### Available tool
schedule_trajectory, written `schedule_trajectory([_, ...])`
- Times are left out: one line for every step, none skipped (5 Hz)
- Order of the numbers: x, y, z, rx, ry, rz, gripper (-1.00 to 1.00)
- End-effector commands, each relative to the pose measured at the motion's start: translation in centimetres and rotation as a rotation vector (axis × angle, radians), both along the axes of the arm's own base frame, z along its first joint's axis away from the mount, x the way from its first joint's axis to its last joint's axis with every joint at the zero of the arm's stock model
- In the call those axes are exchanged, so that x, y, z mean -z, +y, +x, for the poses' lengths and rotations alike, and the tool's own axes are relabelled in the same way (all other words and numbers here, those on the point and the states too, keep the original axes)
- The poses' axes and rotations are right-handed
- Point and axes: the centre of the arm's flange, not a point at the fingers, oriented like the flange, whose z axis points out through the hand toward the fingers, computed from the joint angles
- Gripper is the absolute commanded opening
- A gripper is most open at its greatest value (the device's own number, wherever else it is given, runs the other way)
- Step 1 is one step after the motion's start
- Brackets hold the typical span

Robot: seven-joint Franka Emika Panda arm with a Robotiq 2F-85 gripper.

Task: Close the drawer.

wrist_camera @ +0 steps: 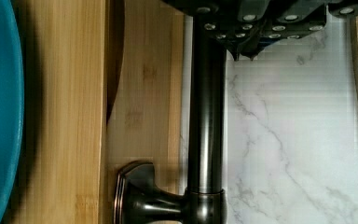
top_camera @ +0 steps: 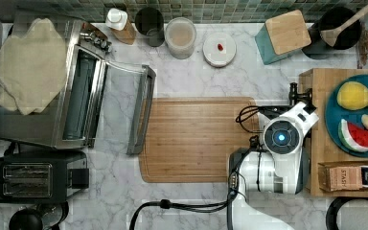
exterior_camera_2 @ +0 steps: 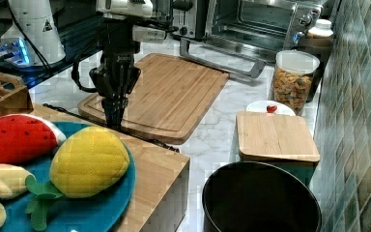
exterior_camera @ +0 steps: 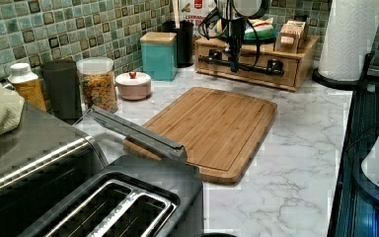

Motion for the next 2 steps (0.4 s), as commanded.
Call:
schedule_trajectory([-8.33,-13.38,-3.55,0.212,-0.137,-0.112,-1.00])
schedule_trajectory([-8.32,-13.38,-3.56,0.211,-0.137,-0.112,-1.00])
